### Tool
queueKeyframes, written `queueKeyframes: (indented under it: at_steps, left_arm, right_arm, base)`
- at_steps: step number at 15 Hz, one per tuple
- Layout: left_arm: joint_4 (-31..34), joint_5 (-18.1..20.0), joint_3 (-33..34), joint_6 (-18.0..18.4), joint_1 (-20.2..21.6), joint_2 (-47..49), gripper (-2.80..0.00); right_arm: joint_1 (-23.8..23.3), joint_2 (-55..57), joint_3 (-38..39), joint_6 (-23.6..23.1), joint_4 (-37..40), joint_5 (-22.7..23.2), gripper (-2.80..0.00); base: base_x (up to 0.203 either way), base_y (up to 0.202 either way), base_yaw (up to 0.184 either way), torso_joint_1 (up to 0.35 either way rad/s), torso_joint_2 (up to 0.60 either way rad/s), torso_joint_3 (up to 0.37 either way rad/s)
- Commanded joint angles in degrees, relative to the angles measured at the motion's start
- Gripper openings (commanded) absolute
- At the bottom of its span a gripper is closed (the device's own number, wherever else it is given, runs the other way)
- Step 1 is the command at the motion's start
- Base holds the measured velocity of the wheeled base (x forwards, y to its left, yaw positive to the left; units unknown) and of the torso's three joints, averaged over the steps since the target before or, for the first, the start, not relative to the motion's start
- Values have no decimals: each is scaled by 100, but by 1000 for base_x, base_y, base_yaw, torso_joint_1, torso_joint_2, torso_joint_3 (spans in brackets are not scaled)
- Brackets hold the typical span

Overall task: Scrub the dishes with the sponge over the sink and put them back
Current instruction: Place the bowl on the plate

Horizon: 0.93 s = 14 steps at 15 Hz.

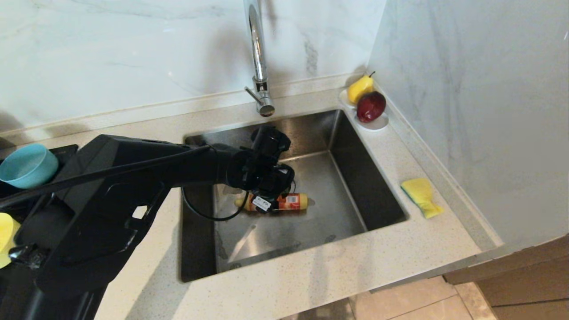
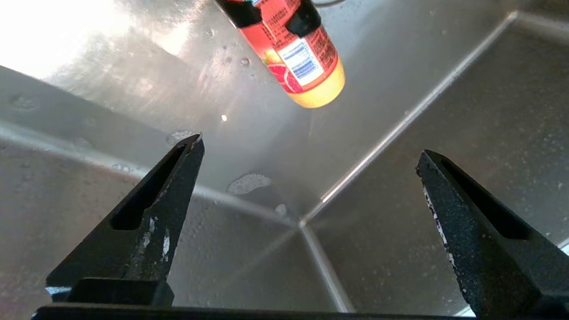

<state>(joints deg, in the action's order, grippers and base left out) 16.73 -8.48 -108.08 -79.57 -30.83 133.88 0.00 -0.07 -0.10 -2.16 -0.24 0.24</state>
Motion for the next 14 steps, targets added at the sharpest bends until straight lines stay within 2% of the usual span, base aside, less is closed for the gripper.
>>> queueKeyframes:
  at_steps: [1, 14]
  left_arm:
    - [-60, 31, -2, -41, 16, 86, 0]
    - [-65, 31, -2, -50, 34, 209, 0]
  right_arm:
    - [0, 6, 1, -4, -2, 2, -280]
    - [0, 7, 1, -4, -2, 2, -280]
  base:
    - [0, 0, 0, 0, 0, 0]
    - [0, 0, 0, 0, 0, 0]
